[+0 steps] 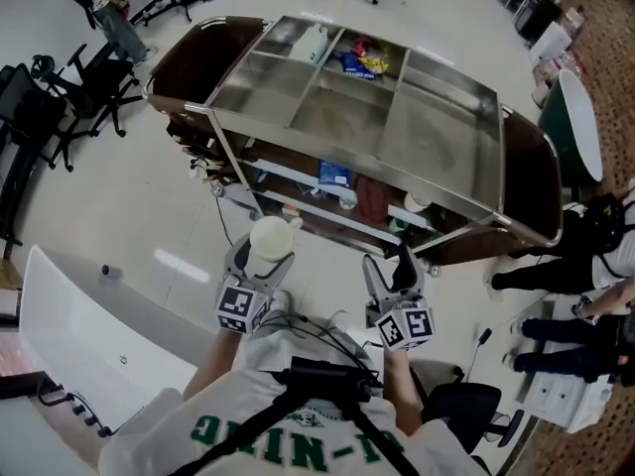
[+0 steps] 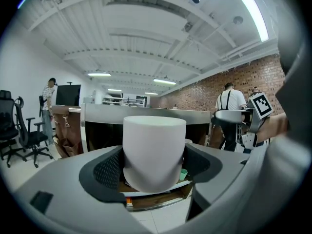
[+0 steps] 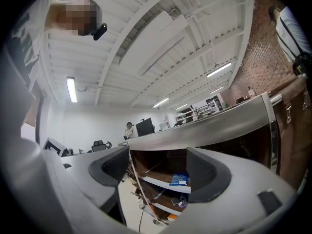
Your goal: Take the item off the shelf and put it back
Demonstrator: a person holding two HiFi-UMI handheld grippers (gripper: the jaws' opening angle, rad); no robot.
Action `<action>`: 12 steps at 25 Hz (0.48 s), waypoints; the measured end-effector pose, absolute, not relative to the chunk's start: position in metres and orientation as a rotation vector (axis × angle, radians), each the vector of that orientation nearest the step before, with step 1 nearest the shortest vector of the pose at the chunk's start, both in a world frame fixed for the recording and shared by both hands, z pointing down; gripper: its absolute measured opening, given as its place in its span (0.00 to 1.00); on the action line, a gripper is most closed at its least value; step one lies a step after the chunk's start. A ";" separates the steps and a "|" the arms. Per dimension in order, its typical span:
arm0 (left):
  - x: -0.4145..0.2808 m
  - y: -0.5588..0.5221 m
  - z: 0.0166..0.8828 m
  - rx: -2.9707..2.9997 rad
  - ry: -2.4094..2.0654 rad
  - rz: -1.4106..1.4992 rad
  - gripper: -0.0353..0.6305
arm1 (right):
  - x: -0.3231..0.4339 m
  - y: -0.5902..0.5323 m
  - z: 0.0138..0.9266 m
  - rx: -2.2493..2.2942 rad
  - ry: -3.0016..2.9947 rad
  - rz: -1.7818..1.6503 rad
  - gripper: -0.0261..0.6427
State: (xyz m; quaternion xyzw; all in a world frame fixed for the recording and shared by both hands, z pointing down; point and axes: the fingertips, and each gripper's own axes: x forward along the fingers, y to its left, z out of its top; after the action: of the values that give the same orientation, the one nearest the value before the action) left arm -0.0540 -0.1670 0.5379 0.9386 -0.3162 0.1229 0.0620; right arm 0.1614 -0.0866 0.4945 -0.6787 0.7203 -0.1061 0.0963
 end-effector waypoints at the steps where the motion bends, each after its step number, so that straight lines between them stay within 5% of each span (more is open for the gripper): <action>1: -0.052 -0.165 0.540 2.839 -0.945 0.381 0.61 | 0.162 -0.084 0.495 -2.016 2.129 -0.316 0.60; 12: -0.018 -0.151 0.566 2.846 -0.837 0.408 0.61 | 0.183 -0.057 0.505 -2.079 2.051 -0.337 0.60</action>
State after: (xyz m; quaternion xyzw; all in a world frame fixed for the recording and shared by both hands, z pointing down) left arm -0.0179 -0.1510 0.5656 0.9479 -0.2787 0.1359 0.0735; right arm 0.1833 -0.0569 0.5045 -0.7037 0.6940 -0.1139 0.1008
